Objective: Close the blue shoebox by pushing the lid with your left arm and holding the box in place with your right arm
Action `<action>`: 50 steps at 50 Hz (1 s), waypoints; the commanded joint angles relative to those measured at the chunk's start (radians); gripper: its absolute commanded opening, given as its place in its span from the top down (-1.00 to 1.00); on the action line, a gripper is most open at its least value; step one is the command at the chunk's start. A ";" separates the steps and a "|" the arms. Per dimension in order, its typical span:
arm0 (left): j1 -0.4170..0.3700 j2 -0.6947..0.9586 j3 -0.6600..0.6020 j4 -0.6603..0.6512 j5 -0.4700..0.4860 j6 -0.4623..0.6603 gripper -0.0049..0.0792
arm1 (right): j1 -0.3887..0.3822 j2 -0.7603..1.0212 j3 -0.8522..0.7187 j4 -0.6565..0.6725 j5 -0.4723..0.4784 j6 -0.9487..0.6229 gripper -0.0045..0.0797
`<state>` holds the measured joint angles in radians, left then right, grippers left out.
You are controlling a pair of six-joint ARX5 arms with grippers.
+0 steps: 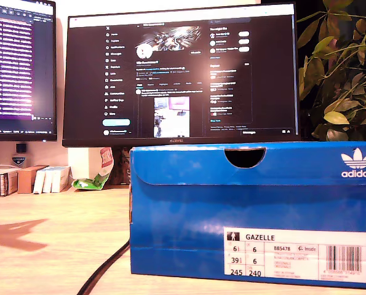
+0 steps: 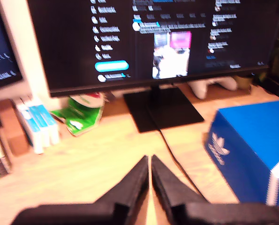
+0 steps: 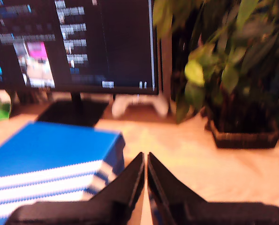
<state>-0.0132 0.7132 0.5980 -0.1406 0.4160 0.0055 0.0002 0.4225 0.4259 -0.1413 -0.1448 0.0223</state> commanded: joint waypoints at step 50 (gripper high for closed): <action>-0.003 -0.460 -0.316 -0.015 -0.270 -0.099 0.86 | 0.001 -0.246 -0.246 0.058 0.106 0.077 0.92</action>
<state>-0.0132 0.2741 0.3302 -0.1574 0.1555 -0.0761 0.0002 0.1963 0.1936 -0.0914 -0.0437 0.0841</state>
